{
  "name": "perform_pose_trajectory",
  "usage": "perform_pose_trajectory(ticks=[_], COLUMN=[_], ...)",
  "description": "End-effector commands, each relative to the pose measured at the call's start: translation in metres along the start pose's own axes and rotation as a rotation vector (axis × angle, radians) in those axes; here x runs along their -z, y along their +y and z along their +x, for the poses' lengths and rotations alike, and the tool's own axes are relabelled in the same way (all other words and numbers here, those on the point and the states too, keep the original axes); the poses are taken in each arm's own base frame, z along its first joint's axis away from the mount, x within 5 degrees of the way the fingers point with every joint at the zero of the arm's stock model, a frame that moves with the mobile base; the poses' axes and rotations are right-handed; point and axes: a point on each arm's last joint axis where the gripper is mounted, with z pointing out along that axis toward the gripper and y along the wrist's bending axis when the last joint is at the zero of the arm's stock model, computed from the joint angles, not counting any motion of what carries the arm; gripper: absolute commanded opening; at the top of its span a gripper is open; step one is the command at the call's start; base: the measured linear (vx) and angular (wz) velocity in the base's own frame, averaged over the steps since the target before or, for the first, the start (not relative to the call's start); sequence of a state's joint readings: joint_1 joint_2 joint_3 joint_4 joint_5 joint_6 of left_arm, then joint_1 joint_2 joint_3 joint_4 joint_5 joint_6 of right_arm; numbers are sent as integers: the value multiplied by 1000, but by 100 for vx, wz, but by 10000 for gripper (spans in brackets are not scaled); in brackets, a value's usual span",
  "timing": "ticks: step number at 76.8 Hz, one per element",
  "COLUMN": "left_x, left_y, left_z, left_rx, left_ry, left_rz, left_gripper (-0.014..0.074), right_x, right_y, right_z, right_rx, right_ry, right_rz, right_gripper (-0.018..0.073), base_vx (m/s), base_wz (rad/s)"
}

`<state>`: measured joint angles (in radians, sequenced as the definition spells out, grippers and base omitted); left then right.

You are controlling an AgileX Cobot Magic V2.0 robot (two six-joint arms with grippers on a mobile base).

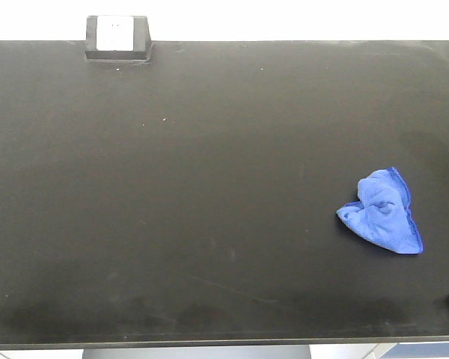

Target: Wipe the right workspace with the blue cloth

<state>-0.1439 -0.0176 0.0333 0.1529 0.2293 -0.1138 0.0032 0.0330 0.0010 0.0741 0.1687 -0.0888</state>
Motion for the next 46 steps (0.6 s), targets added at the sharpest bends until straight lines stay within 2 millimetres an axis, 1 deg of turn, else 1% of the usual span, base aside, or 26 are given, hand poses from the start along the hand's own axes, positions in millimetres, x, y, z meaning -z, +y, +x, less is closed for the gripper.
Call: perform_pose_trajectory(ticks=[1, 6, 16, 46], left_x=[3, 3, 3, 3], left_y=[-1, -1, -1, -1], left_z=[-16, -16, -16, -15], left_rx=[3, 3, 3, 3], left_ry=[-108, -106, -104, -101], left_rz=[16, 15, 15, 15], left_gripper=[-6, -6, -6, -6], right_x=[2, 1, 1, 1], right_y=[-1, 0, 0, 0], right_z=[2, 6, 10, 12], right_rx=[13, 10, 10, 10], right_ry=[-136, -71, -31, -16], right_rz=[14, 8, 5, 3], right_gripper=[-8, -8, -8, -8], base_vx=[0, 0, 0, 0], base_wz=[0, 0, 0, 0])
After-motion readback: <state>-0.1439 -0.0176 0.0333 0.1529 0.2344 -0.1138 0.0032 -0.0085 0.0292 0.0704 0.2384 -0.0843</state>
